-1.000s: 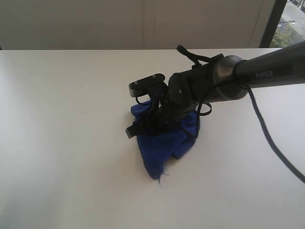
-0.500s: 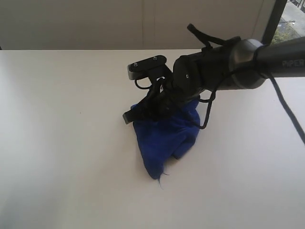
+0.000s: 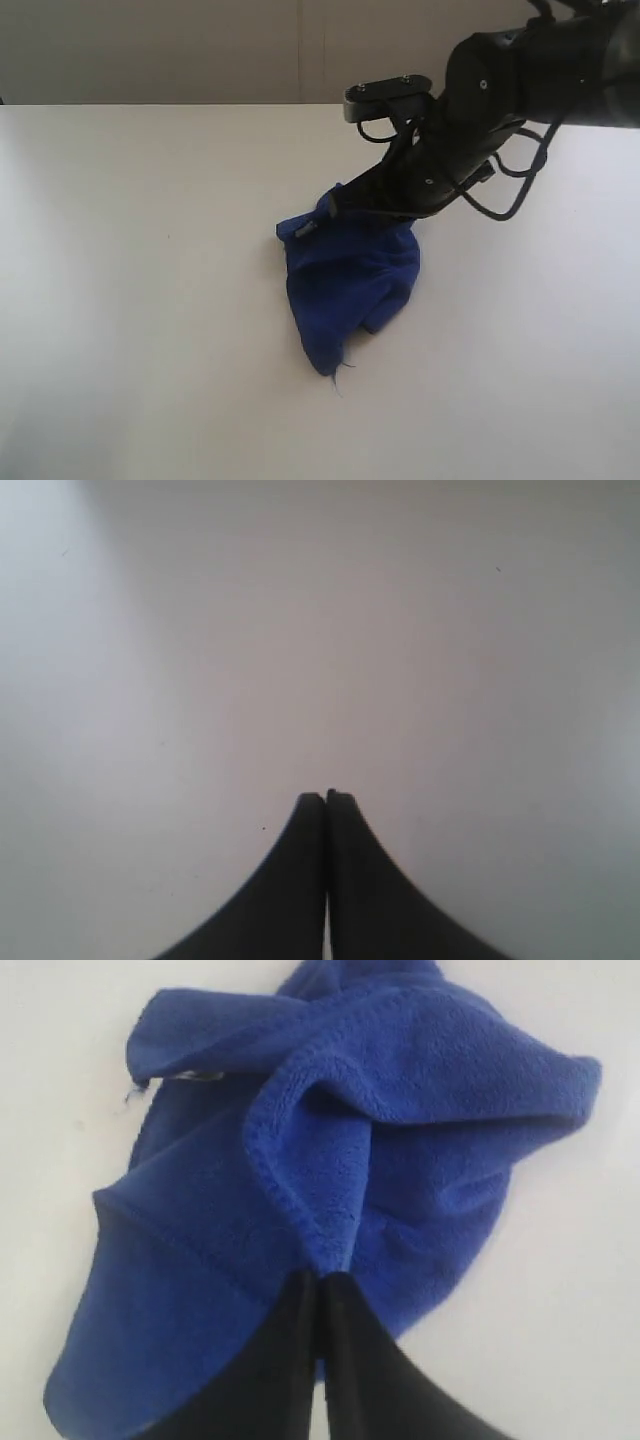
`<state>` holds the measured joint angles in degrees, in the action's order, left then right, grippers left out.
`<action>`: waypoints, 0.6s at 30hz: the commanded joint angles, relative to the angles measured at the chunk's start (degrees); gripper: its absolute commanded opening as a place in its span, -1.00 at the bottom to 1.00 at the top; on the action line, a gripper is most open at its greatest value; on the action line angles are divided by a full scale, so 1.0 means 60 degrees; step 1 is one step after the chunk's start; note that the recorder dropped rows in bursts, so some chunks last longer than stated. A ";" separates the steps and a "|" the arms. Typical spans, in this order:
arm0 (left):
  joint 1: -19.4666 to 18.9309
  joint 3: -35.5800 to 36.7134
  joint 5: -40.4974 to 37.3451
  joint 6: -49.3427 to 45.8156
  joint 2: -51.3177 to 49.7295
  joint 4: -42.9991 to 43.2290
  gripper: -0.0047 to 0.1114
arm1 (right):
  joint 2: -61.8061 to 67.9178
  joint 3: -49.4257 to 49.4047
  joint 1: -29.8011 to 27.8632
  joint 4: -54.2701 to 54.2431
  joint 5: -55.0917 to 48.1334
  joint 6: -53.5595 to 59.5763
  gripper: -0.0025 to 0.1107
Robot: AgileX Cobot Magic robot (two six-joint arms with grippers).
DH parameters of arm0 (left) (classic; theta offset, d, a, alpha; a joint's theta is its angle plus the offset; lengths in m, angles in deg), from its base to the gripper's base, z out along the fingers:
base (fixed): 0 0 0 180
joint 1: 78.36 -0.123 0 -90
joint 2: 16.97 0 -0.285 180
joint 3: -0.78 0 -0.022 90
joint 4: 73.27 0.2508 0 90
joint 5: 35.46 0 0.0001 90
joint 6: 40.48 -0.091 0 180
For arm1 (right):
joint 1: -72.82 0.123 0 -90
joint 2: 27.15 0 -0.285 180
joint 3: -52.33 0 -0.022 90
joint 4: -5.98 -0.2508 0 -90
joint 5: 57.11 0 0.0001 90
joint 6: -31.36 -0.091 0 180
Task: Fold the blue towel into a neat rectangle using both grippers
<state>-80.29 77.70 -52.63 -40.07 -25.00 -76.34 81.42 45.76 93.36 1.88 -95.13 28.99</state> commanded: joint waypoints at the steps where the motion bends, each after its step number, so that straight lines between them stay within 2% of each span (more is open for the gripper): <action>1: -0.0041 0.0050 0.0043 -0.0001 0.0040 0.0018 -0.91 | -0.0343 -0.0161 -0.0098 0.0684 -0.0728 -0.0071 -0.96; 6: -0.0041 0.0050 0.0043 -0.0001 0.0040 0.0018 -0.91 | -0.0148 -0.0632 -0.0120 0.1254 -0.0407 -0.0493 -0.96; 18: -0.0041 0.0050 0.0043 -0.0001 0.0040 0.0018 -0.91 | -0.0007 -0.1024 -0.0120 0.1286 0.1094 -0.0493 -0.96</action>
<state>-80.29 77.70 -52.63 -40.07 -25.00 -76.34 81.46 39.85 93.08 9.00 -90.27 26.35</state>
